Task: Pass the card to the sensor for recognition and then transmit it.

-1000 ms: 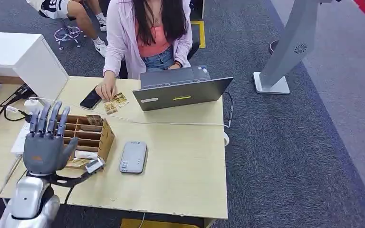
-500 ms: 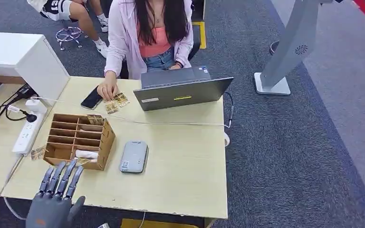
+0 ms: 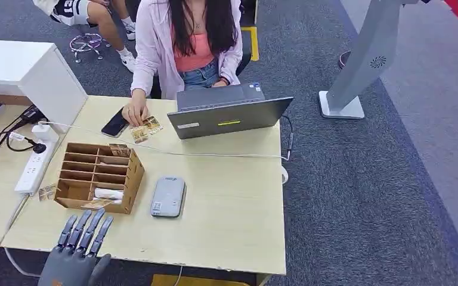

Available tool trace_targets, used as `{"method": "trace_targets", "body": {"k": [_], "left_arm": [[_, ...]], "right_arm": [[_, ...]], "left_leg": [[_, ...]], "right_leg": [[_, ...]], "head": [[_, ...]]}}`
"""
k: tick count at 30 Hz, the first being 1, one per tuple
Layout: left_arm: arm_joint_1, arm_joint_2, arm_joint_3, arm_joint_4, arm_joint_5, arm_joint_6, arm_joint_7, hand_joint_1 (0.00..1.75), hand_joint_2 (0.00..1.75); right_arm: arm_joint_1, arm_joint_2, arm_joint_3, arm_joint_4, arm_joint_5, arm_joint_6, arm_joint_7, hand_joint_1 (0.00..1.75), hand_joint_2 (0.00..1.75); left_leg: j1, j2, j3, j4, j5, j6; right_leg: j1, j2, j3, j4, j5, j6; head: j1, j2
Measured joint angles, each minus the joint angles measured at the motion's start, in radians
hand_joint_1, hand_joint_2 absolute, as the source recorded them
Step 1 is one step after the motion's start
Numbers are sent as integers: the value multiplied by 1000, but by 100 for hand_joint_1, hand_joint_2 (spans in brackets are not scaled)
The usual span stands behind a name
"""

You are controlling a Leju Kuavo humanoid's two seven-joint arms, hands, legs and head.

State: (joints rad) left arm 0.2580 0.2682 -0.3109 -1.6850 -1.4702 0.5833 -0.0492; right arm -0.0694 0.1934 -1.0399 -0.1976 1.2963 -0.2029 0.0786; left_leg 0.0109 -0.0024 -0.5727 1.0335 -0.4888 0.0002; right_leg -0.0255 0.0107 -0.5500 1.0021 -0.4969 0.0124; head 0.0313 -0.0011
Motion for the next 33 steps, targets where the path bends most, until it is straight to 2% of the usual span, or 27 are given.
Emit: {"method": "trace_targets", "body": {"k": [9,11,12,15,17,21,24,28,33], "left_arm": [[0,3,-5,0,0,-1,0,0,175],[1,6,-7,0,6,-28,11,0,175],[1,10,-11,0,15,-60,21,0,175],[2,46,-23,3,75,-277,88,0,175],[2,69,-23,8,103,-327,126,0,175],[-19,74,-19,28,84,-287,168,0,175],[-88,47,1,72,73,-284,177,0,175],[-220,0,50,211,65,-292,132,0,175],[-273,-32,73,288,64,-288,124,0,175]], "right_arm": [[0,0,0,0,0,0,0,0,175],[0,0,0,0,0,0,0,0,175],[0,0,0,0,0,0,0,0,175],[0,0,-3,0,-6,1,2,0,175],[1,0,-7,0,-6,1,3,0,175],[0,0,-11,0,7,6,10,0,175],[0,0,-8,0,41,18,13,0,175],[-5,0,2,0,58,25,14,0,175],[-5,0,6,0,61,28,14,0,175]], "left_leg": [[0,0,0,0,0,0],[0,0,0,0,0,0],[0,0,0,0,0,0],[0,0,0,0,0,0],[0,0,0,0,0,0],[0,-1,0,0,0,0],[0,-3,0,0,1,2],[0,-5,0,0,3,1],[0,-4,0,0,3,1]], "right_leg": [[0,0,0,0,0,0],[0,0,0,0,0,0],[0,0,0,0,0,0],[0,0,0,0,0,0],[0,0,0,0,0,0],[0,-1,0,0,0,0],[0,-4,0,0,0,0],[0,-6,2,0,2,-1],[0,-4,1,0,3,0]], "head": [[0,0],[0,0],[0,0],[0,0],[0,0],[0,0],[0,0],[1,0],[0,0]]}}
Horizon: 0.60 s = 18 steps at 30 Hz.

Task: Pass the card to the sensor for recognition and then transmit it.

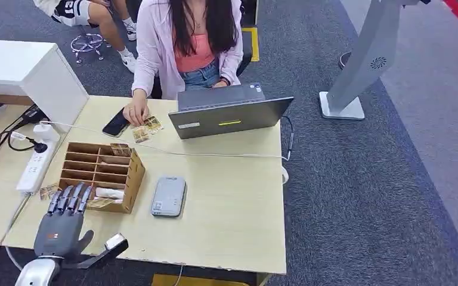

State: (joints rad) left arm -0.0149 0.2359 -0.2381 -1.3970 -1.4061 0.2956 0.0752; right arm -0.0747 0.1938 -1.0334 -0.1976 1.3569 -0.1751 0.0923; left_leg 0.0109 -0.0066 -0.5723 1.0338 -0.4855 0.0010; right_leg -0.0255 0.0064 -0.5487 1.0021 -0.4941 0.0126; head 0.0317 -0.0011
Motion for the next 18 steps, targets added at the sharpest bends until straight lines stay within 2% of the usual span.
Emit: {"method": "trace_targets", "body": {"k": [7,18], "left_arm": [[-16,-24,23,28,-16,31,-10,0,175],[-116,-54,25,81,-30,37,-26,0,175]], "right_arm": [[0,0,2,0,10,7,1,0,175],[0,0,5,0,24,11,0,0,175]], "left_leg": [[0,0,-1,0,0,0],[0,0,-1,0,1,-1]], "right_leg": [[0,0,-1,0,0,0],[0,0,-1,0,1,0]], "head": [[0,0],[0,0]]}}
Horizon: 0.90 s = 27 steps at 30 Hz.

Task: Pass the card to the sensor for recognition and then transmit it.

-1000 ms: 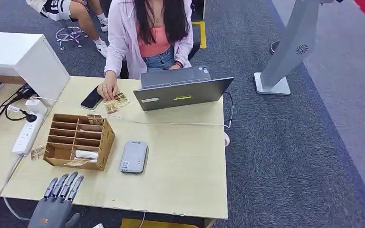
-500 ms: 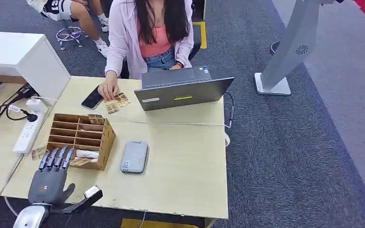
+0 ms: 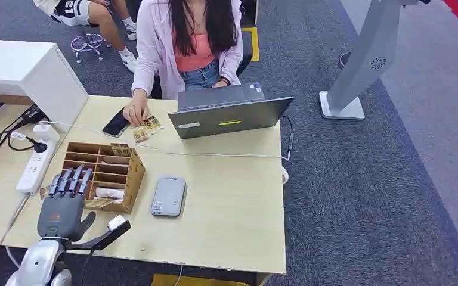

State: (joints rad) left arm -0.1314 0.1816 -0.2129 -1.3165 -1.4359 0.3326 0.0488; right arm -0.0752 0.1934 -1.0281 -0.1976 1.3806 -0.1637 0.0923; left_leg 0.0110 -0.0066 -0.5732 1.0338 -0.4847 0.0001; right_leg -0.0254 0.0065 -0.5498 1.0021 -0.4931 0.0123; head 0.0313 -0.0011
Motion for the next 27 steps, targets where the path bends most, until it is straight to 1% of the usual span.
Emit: {"method": "trace_targets", "body": {"k": [17,18,27], "left_arm": [[-11,-19,0,21,-2,2,-1,0,175],[-11,-20,0,21,-2,2,-1,175,175],[-9,-21,0,21,18,0,-19,175,175]], "right_arm": [[0,0,5,0,0,0,3,0,175],[0,0,5,0,0,0,3,0,175],[0,0,5,0,0,-3,3,0,175]], "left_leg": [[0,0,0,0,0,0],[0,0,0,0,0,0],[0,0,-1,0,0,0]], "right_leg": [[0,0,0,0,0,0],[0,0,0,0,0,0],[0,0,0,0,0,0]], "head": [[0,0],[0,0],[0,0]]}}
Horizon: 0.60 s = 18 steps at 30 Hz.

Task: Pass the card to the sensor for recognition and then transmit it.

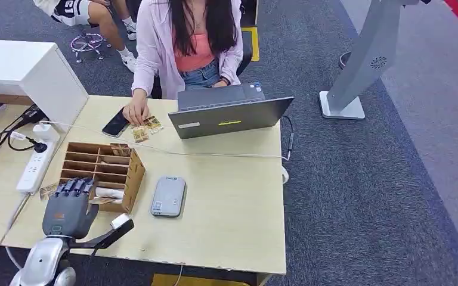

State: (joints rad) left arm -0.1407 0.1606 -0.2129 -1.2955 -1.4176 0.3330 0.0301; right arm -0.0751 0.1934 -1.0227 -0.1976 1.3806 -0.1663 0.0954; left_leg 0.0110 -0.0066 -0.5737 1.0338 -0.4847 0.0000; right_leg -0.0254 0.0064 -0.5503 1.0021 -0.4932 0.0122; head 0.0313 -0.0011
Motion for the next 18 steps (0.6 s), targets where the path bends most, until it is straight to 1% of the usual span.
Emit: {"method": "trace_targets", "body": {"k": [10,18], "left_arm": [[0,0,0,0,3,0,-1,175,175],[0,2,0,0,6,0,-13,175,175]], "right_arm": [[0,0,0,0,1,0,0,0,175],[0,0,0,0,1,0,0,0,175]], "left_leg": [[0,0,0,0,0,0],[0,0,0,0,0,0]], "right_leg": [[0,0,0,0,0,0],[0,0,0,0,0,0]], "head": [[0,0],[0,0]]}}
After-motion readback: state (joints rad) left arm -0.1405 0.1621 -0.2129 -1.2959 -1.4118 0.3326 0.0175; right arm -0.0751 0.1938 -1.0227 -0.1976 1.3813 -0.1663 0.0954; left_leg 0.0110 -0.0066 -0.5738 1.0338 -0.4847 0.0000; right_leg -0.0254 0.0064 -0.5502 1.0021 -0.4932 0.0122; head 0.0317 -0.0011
